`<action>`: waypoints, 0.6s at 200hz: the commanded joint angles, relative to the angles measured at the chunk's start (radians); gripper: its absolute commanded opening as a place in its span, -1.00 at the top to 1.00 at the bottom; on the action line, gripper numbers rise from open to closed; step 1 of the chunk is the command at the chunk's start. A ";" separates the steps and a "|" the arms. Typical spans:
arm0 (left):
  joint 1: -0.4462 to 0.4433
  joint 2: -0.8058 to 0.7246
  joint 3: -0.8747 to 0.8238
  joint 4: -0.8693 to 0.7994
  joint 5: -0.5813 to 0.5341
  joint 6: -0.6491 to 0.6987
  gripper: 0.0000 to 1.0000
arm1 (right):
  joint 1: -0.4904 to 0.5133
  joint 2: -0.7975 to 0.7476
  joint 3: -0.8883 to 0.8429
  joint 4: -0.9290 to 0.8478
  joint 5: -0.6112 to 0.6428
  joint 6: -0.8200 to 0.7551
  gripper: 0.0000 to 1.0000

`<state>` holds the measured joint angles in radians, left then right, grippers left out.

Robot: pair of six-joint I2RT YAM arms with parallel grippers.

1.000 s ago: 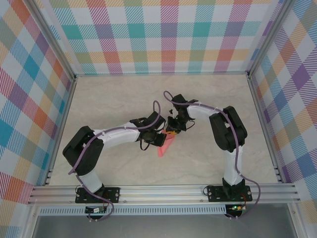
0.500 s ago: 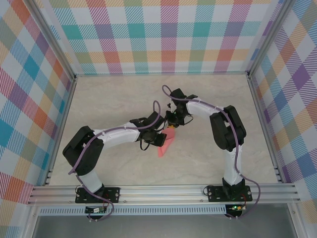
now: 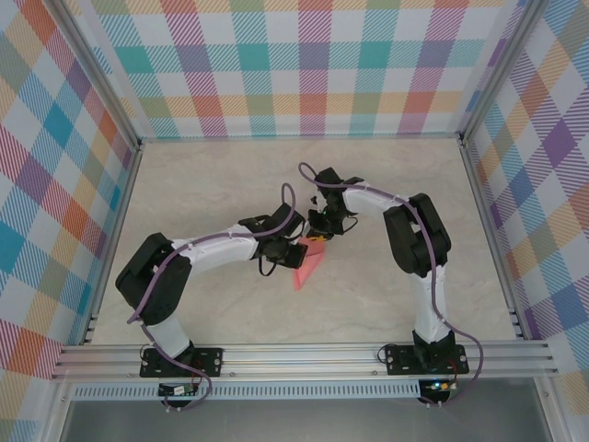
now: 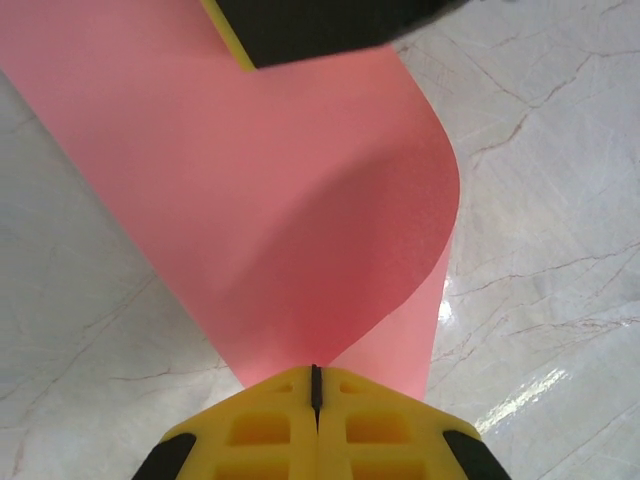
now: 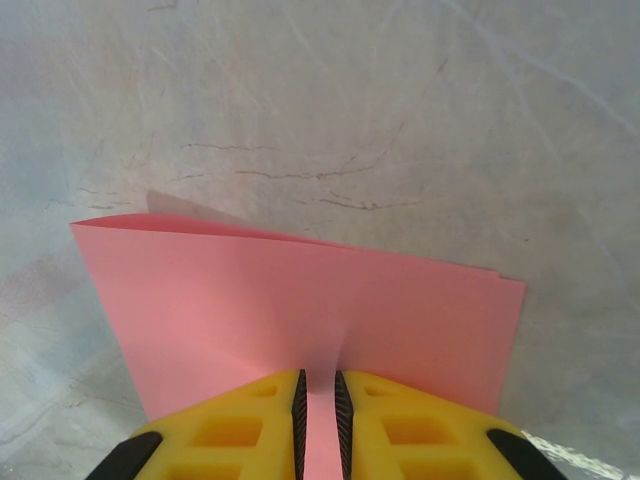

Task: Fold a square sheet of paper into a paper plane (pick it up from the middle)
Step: Third fold the triangle at the center of the table.

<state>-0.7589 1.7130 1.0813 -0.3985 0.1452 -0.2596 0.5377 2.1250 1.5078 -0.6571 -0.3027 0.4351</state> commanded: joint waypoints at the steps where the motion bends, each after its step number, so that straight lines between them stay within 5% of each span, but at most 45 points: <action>1: 0.016 0.022 0.039 -0.035 -0.003 0.032 1.00 | 0.008 0.042 0.009 -0.039 0.005 -0.022 0.62; 120: 0.024 0.079 0.064 -0.062 -0.060 0.047 1.00 | 0.016 0.036 -0.006 -0.039 -0.003 -0.009 0.61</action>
<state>-0.7517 1.7645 1.1175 -0.4244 0.1104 -0.2367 0.5385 2.1258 1.5093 -0.6594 -0.3027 0.4324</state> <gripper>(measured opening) 0.040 0.193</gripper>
